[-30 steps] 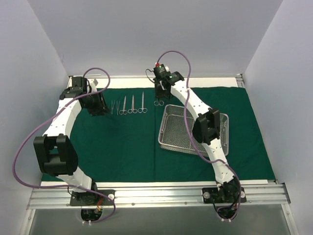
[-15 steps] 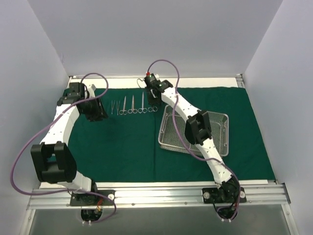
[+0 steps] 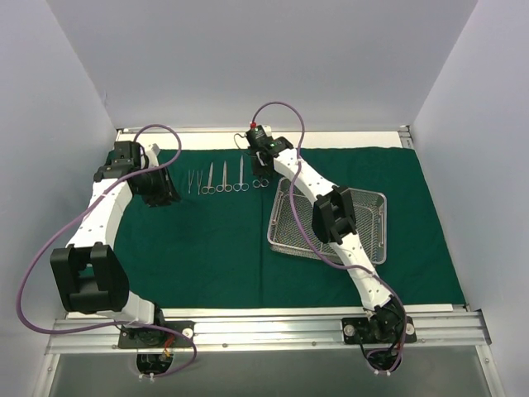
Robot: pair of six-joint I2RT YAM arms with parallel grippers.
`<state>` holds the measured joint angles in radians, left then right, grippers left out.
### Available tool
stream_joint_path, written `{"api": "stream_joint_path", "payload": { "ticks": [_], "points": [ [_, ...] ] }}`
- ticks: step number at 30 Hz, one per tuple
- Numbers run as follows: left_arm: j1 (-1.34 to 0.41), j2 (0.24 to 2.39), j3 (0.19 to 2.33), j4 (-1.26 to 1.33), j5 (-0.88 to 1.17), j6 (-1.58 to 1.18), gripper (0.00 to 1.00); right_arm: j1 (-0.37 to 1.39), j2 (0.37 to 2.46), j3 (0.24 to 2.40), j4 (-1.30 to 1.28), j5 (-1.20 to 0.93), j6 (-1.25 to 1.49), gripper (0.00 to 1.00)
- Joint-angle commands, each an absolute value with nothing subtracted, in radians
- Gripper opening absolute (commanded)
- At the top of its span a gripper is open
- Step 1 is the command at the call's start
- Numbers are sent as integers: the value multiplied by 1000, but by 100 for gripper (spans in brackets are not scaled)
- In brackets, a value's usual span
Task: Open and lay out the surgical kit
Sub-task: Place the medical item in the surgical kit.
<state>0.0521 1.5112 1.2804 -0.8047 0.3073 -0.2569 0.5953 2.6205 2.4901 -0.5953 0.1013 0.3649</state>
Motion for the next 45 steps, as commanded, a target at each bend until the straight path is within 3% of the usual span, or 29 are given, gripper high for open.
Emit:
{"api": "stream_joint_path", "payload": {
  "ticks": [1, 27, 38, 41, 45],
  "points": [
    [58, 1515, 1307, -790, 310, -241, 47, 598, 2637, 2525, -587, 114, 359, 0],
    [68, 1523, 1296, -778, 311, -241, 47, 588, 2686, 2525, -584, 66, 403, 0],
    [69, 1517, 1301, -781, 308, -239, 47, 586, 2681, 2537, -584, 66, 413, 16],
    [71, 1514, 1304, -782, 311, -239, 47, 586, 2672, 2539, -586, 71, 413, 24],
    [71, 1506, 1299, -775, 324, -239, 48, 588, 2649, 2542, -587, 106, 397, 47]
  ]
}}
